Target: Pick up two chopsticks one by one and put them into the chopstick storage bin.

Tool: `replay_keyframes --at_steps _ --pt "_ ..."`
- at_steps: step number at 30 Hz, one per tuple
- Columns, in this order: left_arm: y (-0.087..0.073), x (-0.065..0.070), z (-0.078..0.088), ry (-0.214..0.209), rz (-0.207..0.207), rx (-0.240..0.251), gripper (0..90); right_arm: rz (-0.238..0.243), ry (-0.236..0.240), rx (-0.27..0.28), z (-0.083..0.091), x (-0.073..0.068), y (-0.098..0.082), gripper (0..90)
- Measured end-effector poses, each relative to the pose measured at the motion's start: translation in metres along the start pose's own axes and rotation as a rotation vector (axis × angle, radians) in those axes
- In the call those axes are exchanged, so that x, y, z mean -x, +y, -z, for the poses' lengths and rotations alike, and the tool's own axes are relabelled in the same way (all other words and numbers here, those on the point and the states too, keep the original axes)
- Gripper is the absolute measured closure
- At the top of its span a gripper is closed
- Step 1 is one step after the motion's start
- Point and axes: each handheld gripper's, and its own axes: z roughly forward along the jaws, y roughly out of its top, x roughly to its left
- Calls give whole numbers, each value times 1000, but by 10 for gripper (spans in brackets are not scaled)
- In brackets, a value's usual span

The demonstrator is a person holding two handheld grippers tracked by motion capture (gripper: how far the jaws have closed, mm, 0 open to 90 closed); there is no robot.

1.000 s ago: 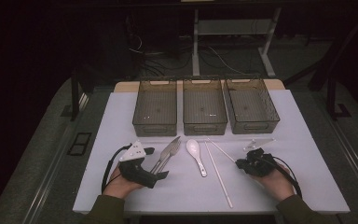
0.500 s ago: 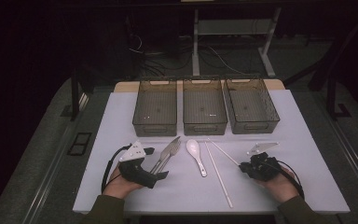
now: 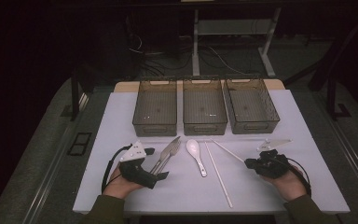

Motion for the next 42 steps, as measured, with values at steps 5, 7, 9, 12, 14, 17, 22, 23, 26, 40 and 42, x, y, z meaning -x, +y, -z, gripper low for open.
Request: replay_keyframes --at_steps 5,7,9,12,14,17,22,23,26,40,42 --pt "0 0 1 0 -5 0 0 -8 13 25 8 4 0 845" --pt "0 0 1 -2 -3 2 0 -14 20 31 11 6 0 845" --pt "-1 0 1 -1 -2 4 0 -19 31 44 13 7 0 845" --pt "-2 1 1 -4 0 9 0 -33 57 63 18 9 2 844" --pt "-4 2 1 -6 -1 8 0 -35 62 70 20 9 4 844" --pt "-5 4 0 -12 0 3 0 -33 70 85 22 10 7 845" --pt "-7 7 -2 -23 -7 -6 0 -37 84 112 24 10 13 844" --pt "-6 8 -2 -22 -4 -7 0 -40 90 116 25 10 15 844" --pt "-6 8 -3 -24 -7 -11 0 -38 101 128 25 9 21 844" --pt "-5 8 -3 -26 -13 -16 0 -16 118 158 18 1 50 844" --pt "-5 8 -4 -28 -13 -16 0 -8 120 157 15 0 54 844"
